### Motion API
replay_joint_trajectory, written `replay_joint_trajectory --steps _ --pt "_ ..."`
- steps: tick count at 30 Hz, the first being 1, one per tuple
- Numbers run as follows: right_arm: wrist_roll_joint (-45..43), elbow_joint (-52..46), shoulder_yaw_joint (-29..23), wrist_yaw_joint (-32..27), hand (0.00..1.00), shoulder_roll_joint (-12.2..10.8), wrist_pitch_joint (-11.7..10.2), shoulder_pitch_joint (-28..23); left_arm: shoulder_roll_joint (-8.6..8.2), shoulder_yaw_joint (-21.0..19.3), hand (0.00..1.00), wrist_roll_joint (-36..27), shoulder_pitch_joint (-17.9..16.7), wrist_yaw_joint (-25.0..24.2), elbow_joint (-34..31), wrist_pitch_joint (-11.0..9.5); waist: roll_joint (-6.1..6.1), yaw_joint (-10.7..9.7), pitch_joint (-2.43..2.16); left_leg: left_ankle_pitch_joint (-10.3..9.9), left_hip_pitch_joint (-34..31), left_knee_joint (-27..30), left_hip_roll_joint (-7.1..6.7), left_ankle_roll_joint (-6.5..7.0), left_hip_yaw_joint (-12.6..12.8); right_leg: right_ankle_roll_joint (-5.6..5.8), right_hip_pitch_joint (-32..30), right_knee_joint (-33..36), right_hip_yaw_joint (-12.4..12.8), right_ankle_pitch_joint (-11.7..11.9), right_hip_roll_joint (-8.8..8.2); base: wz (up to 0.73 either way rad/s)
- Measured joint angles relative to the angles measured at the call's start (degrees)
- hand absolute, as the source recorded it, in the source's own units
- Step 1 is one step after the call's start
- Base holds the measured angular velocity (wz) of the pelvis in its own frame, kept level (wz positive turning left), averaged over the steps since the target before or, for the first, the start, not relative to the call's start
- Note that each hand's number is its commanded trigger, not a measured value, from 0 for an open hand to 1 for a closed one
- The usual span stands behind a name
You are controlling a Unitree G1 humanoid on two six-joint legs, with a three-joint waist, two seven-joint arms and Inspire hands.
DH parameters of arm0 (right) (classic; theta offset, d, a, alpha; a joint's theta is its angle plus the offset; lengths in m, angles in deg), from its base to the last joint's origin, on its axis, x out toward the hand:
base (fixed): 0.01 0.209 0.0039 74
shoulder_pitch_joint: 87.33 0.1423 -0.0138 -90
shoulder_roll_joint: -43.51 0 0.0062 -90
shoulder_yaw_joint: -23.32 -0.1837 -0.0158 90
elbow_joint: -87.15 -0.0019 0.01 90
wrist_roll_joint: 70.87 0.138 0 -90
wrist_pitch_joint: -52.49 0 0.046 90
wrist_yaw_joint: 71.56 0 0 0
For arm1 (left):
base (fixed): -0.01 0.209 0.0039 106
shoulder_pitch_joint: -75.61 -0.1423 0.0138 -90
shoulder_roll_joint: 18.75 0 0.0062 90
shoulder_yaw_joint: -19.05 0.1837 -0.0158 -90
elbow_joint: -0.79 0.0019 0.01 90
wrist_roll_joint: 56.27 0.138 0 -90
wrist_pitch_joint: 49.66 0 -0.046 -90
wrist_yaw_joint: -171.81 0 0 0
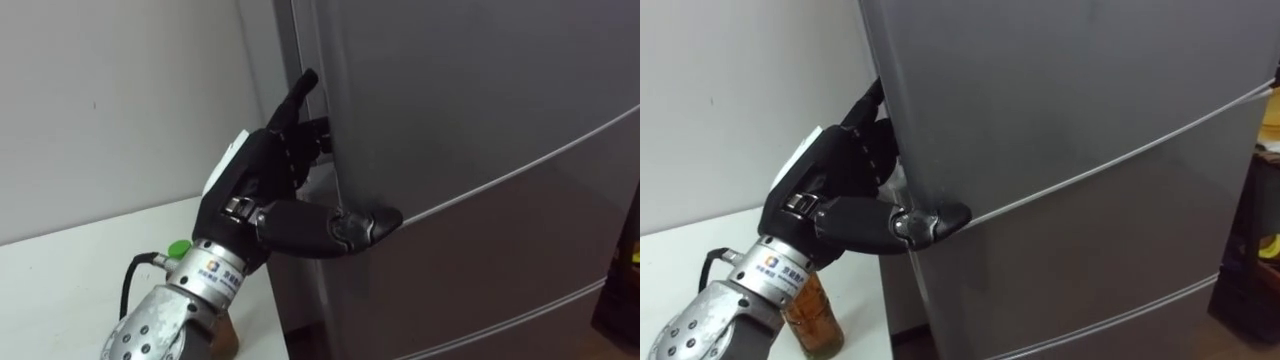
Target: Put the bottle in the upper fridge
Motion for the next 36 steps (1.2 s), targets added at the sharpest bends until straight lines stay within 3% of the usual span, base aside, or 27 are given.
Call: replay_joint_trajectory --steps 18,36 --pt "-0.4 -0.2 1.6 0.2 0.00 0.0 -1.4 0.1 0.03 1.0 0.00 0.9 -0.4 -0.7 -1.0 -0.1 0.44 0.2 -0.13 0.0 -0.2 0.0 0.01 0.00 0.0 0.01 0.0 0.0 -0.2 0.0 -0.01 0.00" --pt "0.2 -0.5 2.4 0.9 0.00 0.5 -1.5 0.1 -0.01 2.0 0.00 1.0 -0.9 -1.1 -2.4 -0.2 0.36 0.2 -0.06 0.0 -0.3 0.1 0.00 0.01 0.0 0.04 0.0 0.0 -0.5 0.0 -0.05 0.00"
